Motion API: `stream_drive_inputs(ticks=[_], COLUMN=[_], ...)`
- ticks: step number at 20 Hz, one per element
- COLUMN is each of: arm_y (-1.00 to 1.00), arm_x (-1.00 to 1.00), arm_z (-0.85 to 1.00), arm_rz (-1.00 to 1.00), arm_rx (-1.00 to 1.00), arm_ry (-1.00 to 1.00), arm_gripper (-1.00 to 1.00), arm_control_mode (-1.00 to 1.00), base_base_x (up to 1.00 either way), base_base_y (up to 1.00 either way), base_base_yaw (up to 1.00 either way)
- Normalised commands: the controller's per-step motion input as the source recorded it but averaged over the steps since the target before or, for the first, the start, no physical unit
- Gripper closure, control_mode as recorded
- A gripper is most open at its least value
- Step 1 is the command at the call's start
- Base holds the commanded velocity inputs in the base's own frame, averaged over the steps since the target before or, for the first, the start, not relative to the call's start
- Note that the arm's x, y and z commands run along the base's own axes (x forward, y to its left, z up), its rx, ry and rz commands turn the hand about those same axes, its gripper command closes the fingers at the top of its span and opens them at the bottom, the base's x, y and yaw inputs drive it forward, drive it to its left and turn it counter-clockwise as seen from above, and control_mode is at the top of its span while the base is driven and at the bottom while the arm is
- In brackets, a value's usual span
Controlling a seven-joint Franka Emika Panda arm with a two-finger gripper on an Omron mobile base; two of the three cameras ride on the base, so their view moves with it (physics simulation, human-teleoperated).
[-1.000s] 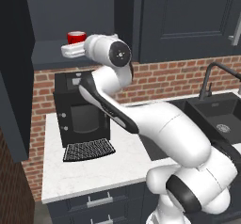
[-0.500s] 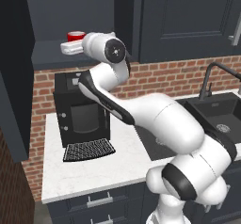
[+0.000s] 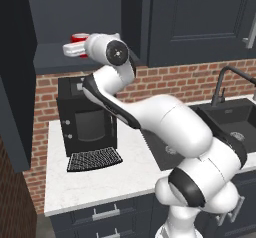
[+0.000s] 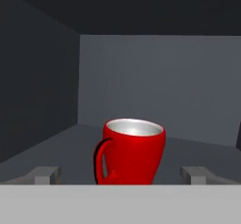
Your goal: Gather all objects into one cabinet and sort the glasses and bowls to opposite sides.
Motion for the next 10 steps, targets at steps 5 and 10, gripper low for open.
stream_drive_inputs(ticks=[5, 10], arm_y=[0.08, 0.0], arm_x=[0.34, 0.57], arm_z=[-0.01, -0.12], arm_rz=[-0.01, 0.0], arm_rx=[0.02, 0.05], arm_ry=[0.0, 0.0], arm_gripper=[-1.0, -1.0], arm_control_mode=[-1.0, -1.0], base_base_x=[0.0, 0.0], base_base_y=[0.0, 0.0], base_base_yaw=[0.0, 0.0])
